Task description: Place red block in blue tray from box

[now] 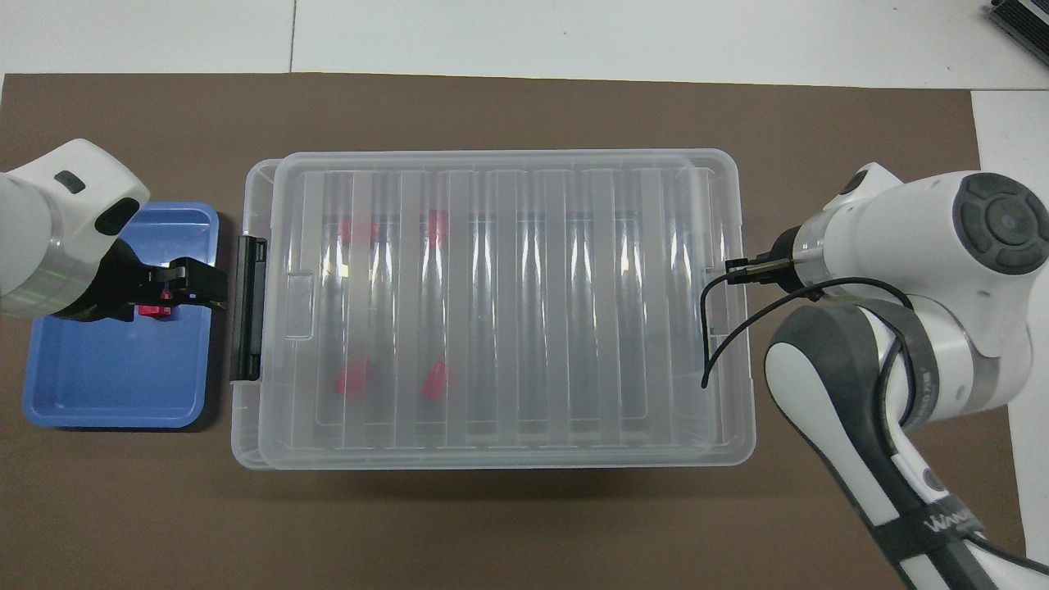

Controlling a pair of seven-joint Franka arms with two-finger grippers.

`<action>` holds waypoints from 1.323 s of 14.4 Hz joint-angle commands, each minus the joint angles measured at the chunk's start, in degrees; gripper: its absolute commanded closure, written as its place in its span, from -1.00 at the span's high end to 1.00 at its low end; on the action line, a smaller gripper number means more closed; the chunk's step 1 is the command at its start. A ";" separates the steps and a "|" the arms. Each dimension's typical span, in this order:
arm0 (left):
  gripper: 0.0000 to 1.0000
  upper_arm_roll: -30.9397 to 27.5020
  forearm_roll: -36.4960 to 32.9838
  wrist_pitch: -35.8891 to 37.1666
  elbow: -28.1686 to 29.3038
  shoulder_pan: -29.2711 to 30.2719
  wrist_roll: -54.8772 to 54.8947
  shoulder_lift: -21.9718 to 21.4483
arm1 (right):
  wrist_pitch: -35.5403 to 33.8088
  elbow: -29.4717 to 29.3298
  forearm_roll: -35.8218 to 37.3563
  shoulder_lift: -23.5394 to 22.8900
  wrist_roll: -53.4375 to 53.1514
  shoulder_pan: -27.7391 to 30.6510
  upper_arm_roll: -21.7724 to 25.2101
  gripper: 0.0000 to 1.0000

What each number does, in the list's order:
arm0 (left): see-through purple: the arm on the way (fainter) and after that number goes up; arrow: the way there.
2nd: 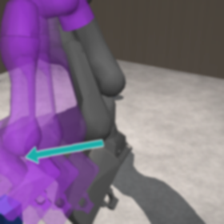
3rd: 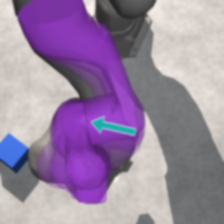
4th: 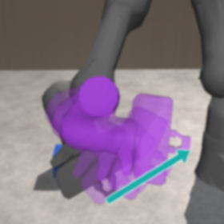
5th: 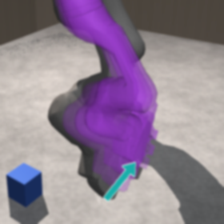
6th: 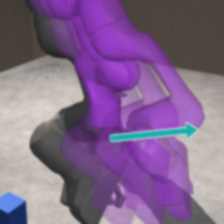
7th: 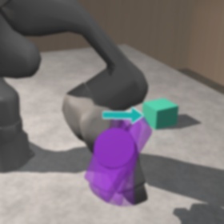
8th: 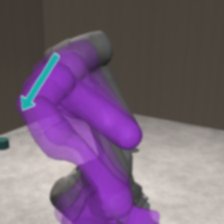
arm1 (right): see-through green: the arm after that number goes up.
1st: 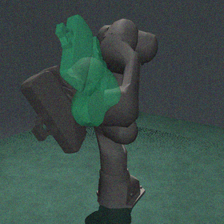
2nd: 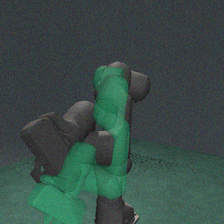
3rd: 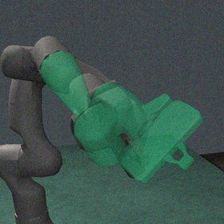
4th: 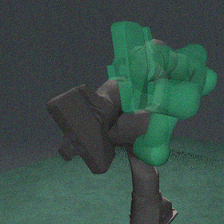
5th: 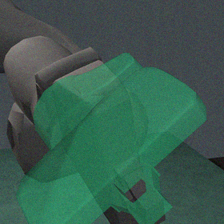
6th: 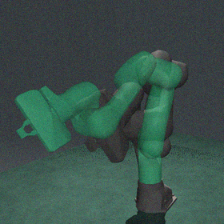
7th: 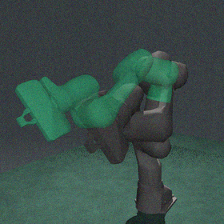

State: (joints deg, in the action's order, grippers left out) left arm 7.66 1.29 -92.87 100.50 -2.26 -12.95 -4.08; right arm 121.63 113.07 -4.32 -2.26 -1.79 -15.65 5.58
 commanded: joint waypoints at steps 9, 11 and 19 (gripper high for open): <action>1.00 3.15 -0.68 0.50 -0.48 5.60 -0.42 2.15 | 0.54 0.58 -5.52 0.07 2.41 -0.17 -0.22 -1.00; 1.00 2.53 -0.68 0.85 -0.74 5.60 0.55 2.05 | 0.36 0.40 -5.00 0.15 2.41 0.00 -0.13 -1.00; 1.00 -3.00 -0.41 -3.71 -4.96 5.69 18.49 1.79 | -12.09 -7.50 1.94 2.44 2.15 5.35 0.84 -1.00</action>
State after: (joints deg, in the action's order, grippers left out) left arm 4.93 1.17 -95.18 96.47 2.84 3.51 -1.85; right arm 114.12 108.45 -3.41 -0.82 -0.60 -12.51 6.60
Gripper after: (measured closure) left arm 0.000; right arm 0.991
